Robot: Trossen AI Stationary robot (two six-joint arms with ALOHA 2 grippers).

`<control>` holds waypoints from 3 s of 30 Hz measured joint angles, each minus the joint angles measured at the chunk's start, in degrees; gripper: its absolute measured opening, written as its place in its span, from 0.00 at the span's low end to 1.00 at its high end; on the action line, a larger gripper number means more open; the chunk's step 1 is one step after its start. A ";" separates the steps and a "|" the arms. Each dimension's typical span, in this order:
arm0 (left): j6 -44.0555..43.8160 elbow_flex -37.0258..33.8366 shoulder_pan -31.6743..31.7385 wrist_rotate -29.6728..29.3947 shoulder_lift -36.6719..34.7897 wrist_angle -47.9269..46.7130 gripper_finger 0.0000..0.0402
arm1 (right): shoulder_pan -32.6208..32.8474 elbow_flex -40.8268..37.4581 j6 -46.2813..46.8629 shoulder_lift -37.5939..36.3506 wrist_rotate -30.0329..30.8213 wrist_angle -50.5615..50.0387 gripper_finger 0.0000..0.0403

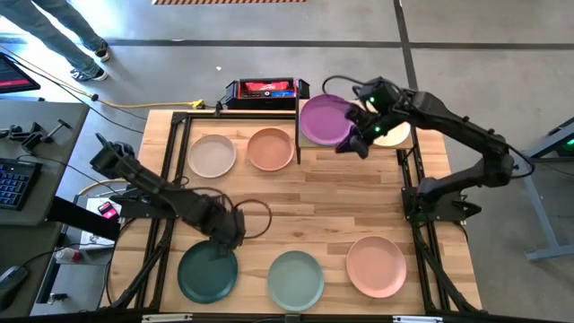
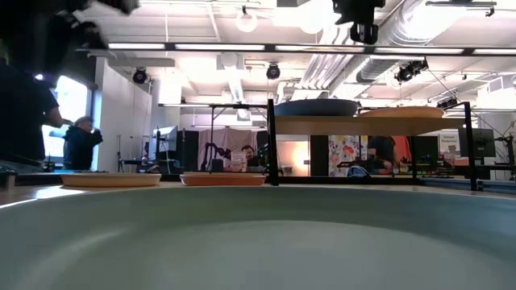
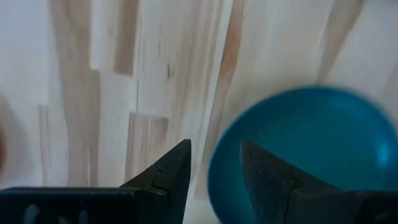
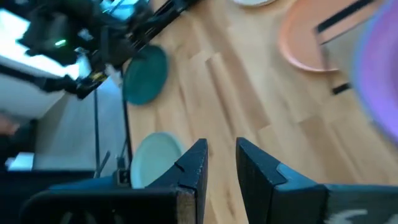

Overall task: Place and stack plates onto a shelf
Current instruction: Stack the dark green plate on top of the purple plate on the shelf

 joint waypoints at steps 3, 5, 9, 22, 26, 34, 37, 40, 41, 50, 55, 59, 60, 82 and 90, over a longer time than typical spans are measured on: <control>0.02 -3.09 -1.81 0.85 0.02 0.74 0.32 | 2.90 0.00 -0.02 -0.07 0.02 0.00 0.16; 0.04 -4.63 -2.75 1.66 0.02 2.35 0.32 | 4.34 0.00 -0.01 -0.05 0.04 0.00 0.16; 1.12 -7.16 -4.31 2.23 0.02 4.62 0.32 | 6.44 0.00 0.00 -0.05 0.84 0.00 0.16; 1.41 -13.73 -4.60 2.81 0.15 11.28 0.32 | 8.16 0.00 0.66 -0.02 3.61 0.03 0.16; 0.92 -15.68 -4.57 2.82 0.17 13.53 0.32 | 8.16 0.00 1.06 -0.02 3.63 0.03 0.16; 0.78 -19.46 -4.57 4.56 0.20 17.64 0.32 | 8.16 0.00 2.08 -0.02 3.67 0.07 0.16; -0.04 -20.14 -4.57 4.57 0.20 18.54 0.32 | 8.16 0.00 2.24 -0.02 3.67 0.07 0.16; -0.02 -20.69 -4.55 4.59 0.20 19.61 0.32 | 8.16 0.00 2.56 -0.02 4.27 0.15 0.16; -0.02 -20.85 -4.55 4.59 0.20 20.08 0.32 | 8.16 0.00 2.58 0.00 4.63 0.19 0.16; -1.49 -22.65 -4.55 4.74 0.20 22.80 0.32 | 8.16 0.00 3.50 0.00 6.12 0.55 0.16; -1.54 -22.65 -4.55 4.82 0.20 23.20 0.23 | 8.16 0.00 3.48 0.00 6.14 1.39 0.16; -2.36 -22.63 -4.53 5.46 0.20 24.42 0.11 | 8.16 0.00 3.48 0.00 6.14 1.77 0.16; -2.91 -22.61 -4.51 6.01 0.18 24.60 0.07 | 8.16 0.00 3.48 0.00 6.14 1.77 0.16; -12.32 -18.93 -4.07 9.61 -3.08 19.49 0.00 | 8.83 0.00 3.43 0.02 6.23 1.73 0.16; -14.60 -13.17 -1.81 5.08 -7.05 12.57 0.00 | 11.63 0.00 3.42 0.02 6.21 1.68 0.16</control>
